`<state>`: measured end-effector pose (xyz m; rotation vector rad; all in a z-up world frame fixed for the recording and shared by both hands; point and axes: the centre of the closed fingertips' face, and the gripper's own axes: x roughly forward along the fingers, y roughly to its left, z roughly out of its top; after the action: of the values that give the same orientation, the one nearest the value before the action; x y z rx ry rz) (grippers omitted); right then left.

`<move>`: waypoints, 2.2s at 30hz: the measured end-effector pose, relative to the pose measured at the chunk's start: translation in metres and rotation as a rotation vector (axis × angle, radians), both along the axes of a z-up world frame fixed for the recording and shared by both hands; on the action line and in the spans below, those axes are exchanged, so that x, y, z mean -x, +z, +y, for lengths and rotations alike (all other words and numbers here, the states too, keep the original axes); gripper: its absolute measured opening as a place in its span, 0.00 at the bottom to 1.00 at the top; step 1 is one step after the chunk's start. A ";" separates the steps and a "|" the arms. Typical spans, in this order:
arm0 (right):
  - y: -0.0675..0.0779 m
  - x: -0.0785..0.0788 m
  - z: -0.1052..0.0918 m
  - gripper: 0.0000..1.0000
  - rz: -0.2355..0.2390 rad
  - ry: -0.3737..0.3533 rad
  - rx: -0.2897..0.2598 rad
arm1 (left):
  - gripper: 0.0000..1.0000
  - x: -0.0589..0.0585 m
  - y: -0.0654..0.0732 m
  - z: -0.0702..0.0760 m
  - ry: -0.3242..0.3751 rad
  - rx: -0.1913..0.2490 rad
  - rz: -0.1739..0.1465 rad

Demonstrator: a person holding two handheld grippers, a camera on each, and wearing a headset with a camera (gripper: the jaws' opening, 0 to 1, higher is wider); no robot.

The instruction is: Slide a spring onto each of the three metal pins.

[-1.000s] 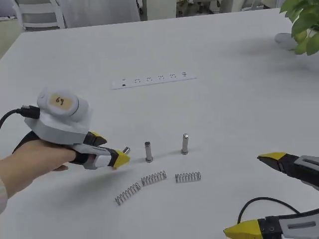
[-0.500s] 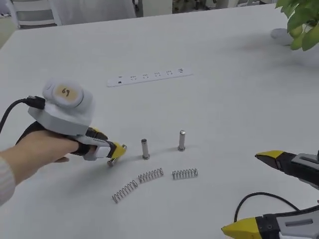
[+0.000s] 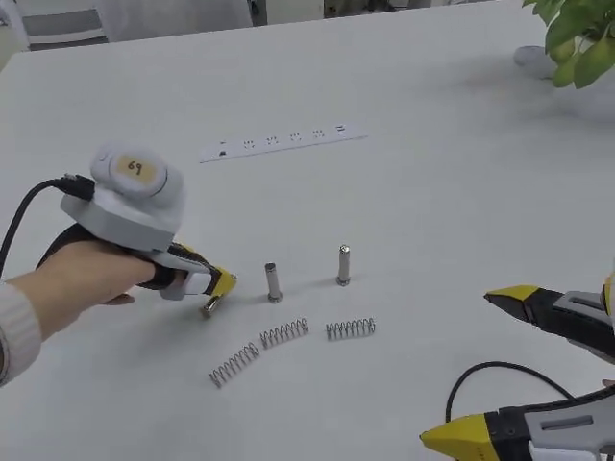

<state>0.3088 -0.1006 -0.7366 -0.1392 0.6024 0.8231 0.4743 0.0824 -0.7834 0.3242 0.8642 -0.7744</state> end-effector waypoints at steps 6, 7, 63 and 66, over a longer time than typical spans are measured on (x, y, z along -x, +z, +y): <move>-0.001 0.001 -0.002 0.97 0.004 -0.009 -0.004 | 0.14 -0.001 -0.008 -0.002 0.006 -0.021 0.021; -0.001 0.001 -0.003 0.97 0.005 -0.010 -0.003 | 0.13 -0.001 -0.009 -0.002 0.006 -0.023 0.028; -0.008 0.010 -0.006 0.96 0.021 -0.017 0.002 | 0.00 0.001 -0.021 0.000 0.041 -0.084 0.078; -0.008 0.010 -0.005 0.96 0.021 -0.016 0.000 | 0.00 0.003 -0.019 0.001 0.045 -0.075 0.074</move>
<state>0.2986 -0.1056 -0.7446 -0.1259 0.6228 0.8099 0.4709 0.0837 -0.8023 0.3431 0.9691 -0.7172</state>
